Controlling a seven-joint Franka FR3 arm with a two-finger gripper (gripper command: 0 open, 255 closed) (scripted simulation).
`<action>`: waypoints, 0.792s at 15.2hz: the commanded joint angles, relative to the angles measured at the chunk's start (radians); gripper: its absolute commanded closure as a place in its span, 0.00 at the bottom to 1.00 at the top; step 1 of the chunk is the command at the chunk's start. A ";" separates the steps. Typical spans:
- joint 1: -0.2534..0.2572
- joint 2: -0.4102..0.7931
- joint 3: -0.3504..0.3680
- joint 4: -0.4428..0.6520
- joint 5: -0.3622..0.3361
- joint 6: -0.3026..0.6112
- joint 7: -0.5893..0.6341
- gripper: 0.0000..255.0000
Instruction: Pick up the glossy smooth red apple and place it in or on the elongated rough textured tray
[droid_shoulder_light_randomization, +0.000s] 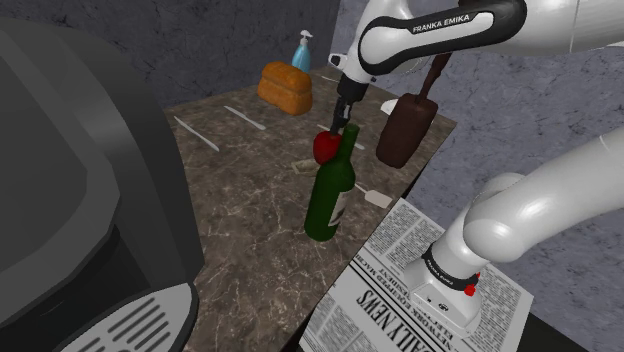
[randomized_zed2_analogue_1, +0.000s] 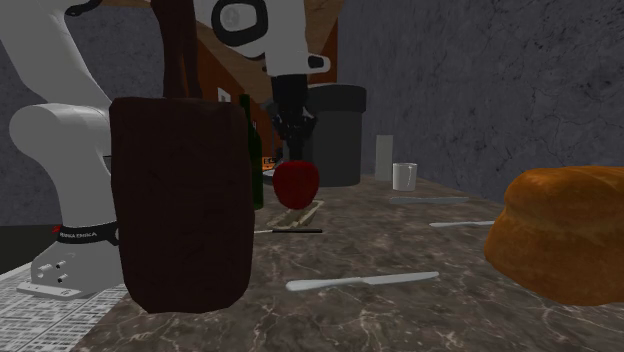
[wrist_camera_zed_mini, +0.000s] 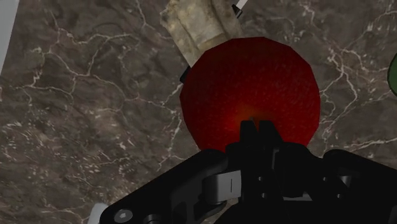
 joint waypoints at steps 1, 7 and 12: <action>0.000 0.000 0.000 -0.002 0.000 0.003 0.000 1.00; 0.000 0.000 0.000 -0.002 0.000 0.003 0.000 0.00; -0.002 -0.015 -0.001 0.019 -0.003 -0.033 0.002 0.00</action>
